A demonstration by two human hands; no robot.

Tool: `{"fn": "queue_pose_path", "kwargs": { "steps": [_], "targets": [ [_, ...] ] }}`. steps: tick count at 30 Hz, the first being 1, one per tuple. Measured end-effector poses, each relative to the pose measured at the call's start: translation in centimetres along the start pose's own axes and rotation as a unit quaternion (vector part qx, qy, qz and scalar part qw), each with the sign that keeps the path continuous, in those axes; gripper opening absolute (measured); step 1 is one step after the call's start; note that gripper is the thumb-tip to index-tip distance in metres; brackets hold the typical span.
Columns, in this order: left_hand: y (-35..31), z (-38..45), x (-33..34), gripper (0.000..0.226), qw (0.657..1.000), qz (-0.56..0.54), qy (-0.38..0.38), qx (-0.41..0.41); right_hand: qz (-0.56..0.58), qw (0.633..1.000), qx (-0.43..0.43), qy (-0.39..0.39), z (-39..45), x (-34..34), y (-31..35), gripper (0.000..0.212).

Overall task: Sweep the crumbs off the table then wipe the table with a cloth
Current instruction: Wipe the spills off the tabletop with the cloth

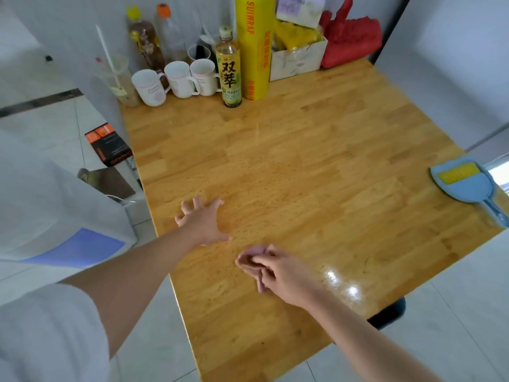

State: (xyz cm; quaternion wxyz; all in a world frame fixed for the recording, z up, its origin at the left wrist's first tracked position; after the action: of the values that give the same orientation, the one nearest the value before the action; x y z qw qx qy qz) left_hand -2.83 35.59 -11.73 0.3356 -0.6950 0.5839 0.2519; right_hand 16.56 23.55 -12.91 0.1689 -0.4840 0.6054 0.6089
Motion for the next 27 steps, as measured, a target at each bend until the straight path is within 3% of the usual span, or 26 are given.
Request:
{"fn": "queue_pose_path", "kwargs": {
  "steps": [1, 2, 4, 5, 6, 7, 8, 9, 11, 13, 14, 15, 16, 18, 19, 20, 21, 22, 23, 24, 26, 27],
  "targets": [
    [0.0, 0.0, 0.0, 0.108, 1.000, 0.000, -0.003, 0.000, 0.003, 0.999, -0.044, 0.029, -0.7, -0.8, -0.4, 0.034],
    [0.1, 0.1, 0.1, 0.107, 1.000, 0.001, -0.004, 0.000, 0.004, 0.999, -0.042, 0.001, -1.4, -2.9, -2.1, 0.036],
    [0.1, 0.2, 0.3, 0.107, 1.000, 0.004, -0.003, 0.004, 0.005, 0.986, 0.076, -0.151, -3.3, -8.2, -8.4, 0.041],
    [0.1, 0.3, 0.3, 0.107, 1.000, 0.004, -0.003, 0.005, 0.018, 0.951, 0.185, -0.248, -4.5, -11.1, -12.2, 0.042],
    [0.2, 0.3, 0.3, 0.107, 1.000, 0.005, -0.003, 0.006, 0.041, 0.887, 0.326, -0.324, -6.1, -13.4, -15.9, 0.040],
    [0.2, 0.4, 0.3, 0.107, 1.000, 0.008, -0.001, 0.007, 0.070, 0.808, 0.462, -0.359, -7.4, -14.0, -18.6, 0.038],
    [0.2, 0.4, 0.4, 0.107, 1.000, 0.010, 0.001, 0.007, 0.090, 0.755, 0.536, -0.367, -7.6, -13.6, -19.6, 0.037],
    [0.2, 0.5, 0.4, 0.108, 1.000, 0.013, 0.002, 0.008, 0.092, 0.759, 0.526, -0.373, -6.1, -13.0, -19.1, 0.036],
    [0.1, 0.6, 0.4, 0.108, 1.000, 0.020, 0.003, 0.009, 0.081, 0.866, 0.338, -0.361, -0.7, -11.3, -13.9, 0.033],
    [0.2, 0.5, 0.3, 0.108, 1.000, 0.025, 0.006, 0.006, 0.060, 0.969, 0.112, -0.212, 3.4, -7.6, -7.1, 0.035],
    [0.2, 0.5, 0.4, 0.108, 1.000, 0.027, 0.007, 0.005, 0.023, 0.993, 0.030, -0.114, 3.9, -5.5, -4.9, 0.033],
    [0.3, 0.6, 0.4, 0.108, 1.000, 0.028, 0.006, 0.005, -0.024, 0.999, -0.027, -0.036, 3.7, -4.3, -4.5, 0.031],
    [0.4, 0.6, 0.5, 0.108, 1.000, 0.028, 0.006, 0.006, -0.047, 0.998, -0.040, -0.011, 3.3, -4.7, -5.8, 0.032],
    [0.3, 0.8, 0.9, 0.107, 1.000, 0.025, 0.010, 0.013, -0.020, 0.992, 0.077, -0.100, 2.2, -8.7, -11.8, 0.036],
    [0.3, 0.9, 1.0, 0.106, 1.000, 0.024, 0.009, 0.016, 0.015, 0.963, 0.190, -0.192, 1.2, -11.5, -15.2, 0.038],
    [0.3, 0.9, 0.9, 0.106, 1.000, 0.025, 0.007, 0.018, 0.058, 0.901, 0.331, -0.274, -0.3, -13.6, -18.2, 0.039],
    [0.1, 1.0, 0.8, 0.105, 0.999, 0.026, 0.006, 0.017, 0.087, 0.833, 0.441, -0.324, -1.5, -14.4, -19.8, 0.038],
    [0.3, 1.0, 0.7, 0.105, 1.000, 0.023, 0.008, 0.014, 0.071, 0.803, 0.489, -0.333, -1.0, -14.2, -19.2, 0.035],
    [0.2, 1.1, 0.7, 0.105, 1.000, 0.021, 0.009, 0.013, 0.038, 0.821, 0.467, -0.325, 0.6, -13.4, -17.1, 0.029],
    [0.3, 1.1, 0.6, 0.105, 1.000, 0.019, 0.009, 0.015, 0.016, 0.872, 0.388, -0.297, 3.1, -11.8, -13.7, 0.027],
    [0.3, 0.9, 0.7, 0.104, 1.000, 0.015, 0.009, 0.017, 0.004, 0.980, 0.125, -0.152, 6.6, -7.1, -4.6, 0.032],
    [0.5, 0.8, 0.8, 0.104, 1.000, 0.009, 0.013, 0.017, -0.009, 0.999, -0.011, -0.050, 6.9, -4.4, -0.8, 0.034]
  ]
}}
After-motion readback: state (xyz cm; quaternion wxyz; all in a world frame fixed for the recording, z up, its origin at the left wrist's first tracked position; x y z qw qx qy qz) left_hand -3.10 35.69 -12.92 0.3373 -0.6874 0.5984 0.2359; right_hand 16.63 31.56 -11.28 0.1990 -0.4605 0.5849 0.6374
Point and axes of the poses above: each hand's wrist, its own z-axis towards the middle knuckle, its own x-axis out of the palm, y = z × x, the point moved 6 cm from there along z, towards the middle knuckle, and after that the axes turned 3 degrees about -z, right-handed, at the moved point
